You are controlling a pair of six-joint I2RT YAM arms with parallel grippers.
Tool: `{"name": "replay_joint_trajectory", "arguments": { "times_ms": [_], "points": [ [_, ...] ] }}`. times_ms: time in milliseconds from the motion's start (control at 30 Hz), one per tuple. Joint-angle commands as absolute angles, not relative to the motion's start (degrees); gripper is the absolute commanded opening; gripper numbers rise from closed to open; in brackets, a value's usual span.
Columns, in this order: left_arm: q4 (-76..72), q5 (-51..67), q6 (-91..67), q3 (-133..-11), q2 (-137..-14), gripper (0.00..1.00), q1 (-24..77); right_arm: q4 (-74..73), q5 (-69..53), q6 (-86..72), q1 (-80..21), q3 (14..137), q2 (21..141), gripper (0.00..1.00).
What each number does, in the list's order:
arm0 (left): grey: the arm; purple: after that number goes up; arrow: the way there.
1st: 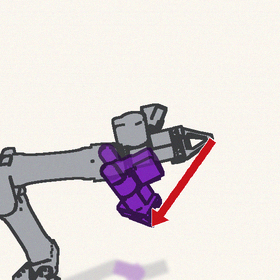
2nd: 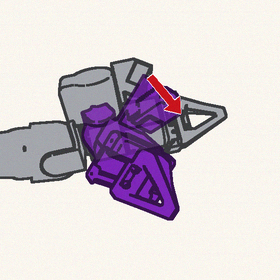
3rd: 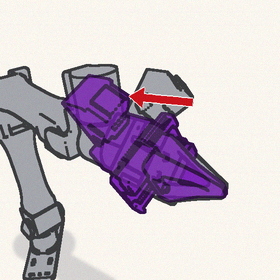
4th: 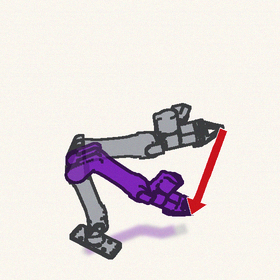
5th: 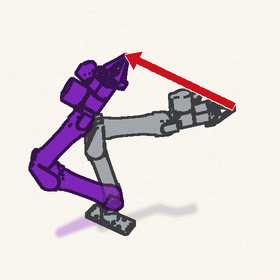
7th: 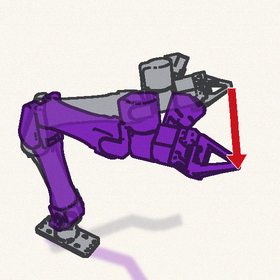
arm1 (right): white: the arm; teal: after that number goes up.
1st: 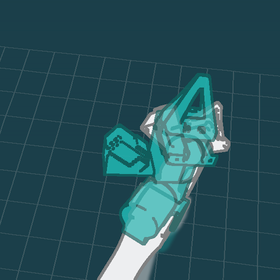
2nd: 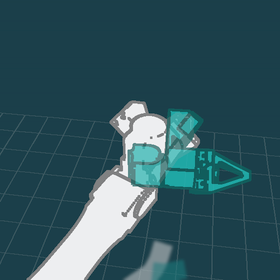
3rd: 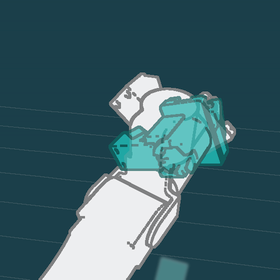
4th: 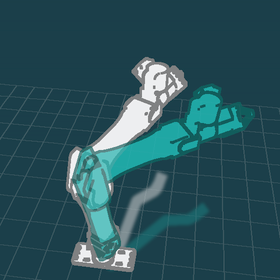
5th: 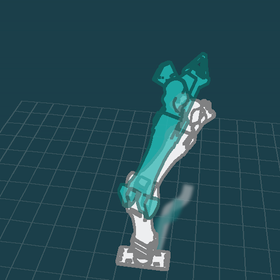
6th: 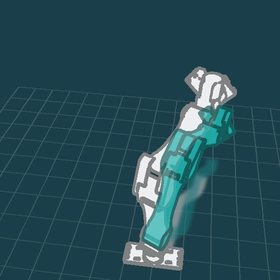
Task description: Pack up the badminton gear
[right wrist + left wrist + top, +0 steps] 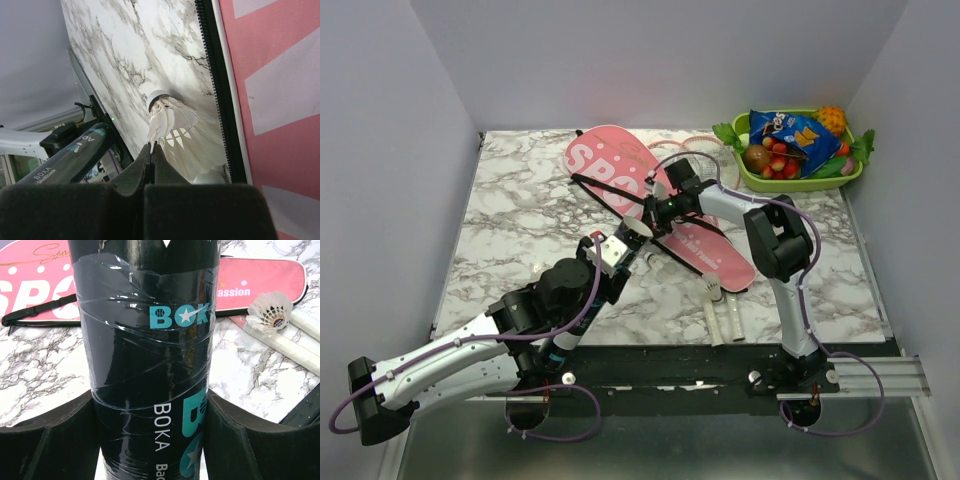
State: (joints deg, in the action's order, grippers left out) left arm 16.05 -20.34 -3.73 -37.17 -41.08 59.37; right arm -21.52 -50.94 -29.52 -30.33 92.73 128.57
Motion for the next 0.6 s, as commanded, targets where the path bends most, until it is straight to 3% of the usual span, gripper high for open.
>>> {"name": "replay_joint_trajectory", "arguments": {
  "times_ms": [0,267,567],
  "points": [
    [17.14,-19.87,-6.51,-37.44,-39.64,0.0,59.5,-21.44,-52.29,-29.09,-30.76,94.57,123.32,0.01],
    [19.16,-16.35,-0.36,-38.14,-39.64,0.0,59.5,-32.92,-46.07,-22.78,-30.76,97.38,110.32,0.0],
    [18.02,-8.97,10.62,-39.2,-46.75,0.0,59.5,-56.4,-18.48,-12.93,-30.76,104.68,94.07,0.01]
  ]
}}
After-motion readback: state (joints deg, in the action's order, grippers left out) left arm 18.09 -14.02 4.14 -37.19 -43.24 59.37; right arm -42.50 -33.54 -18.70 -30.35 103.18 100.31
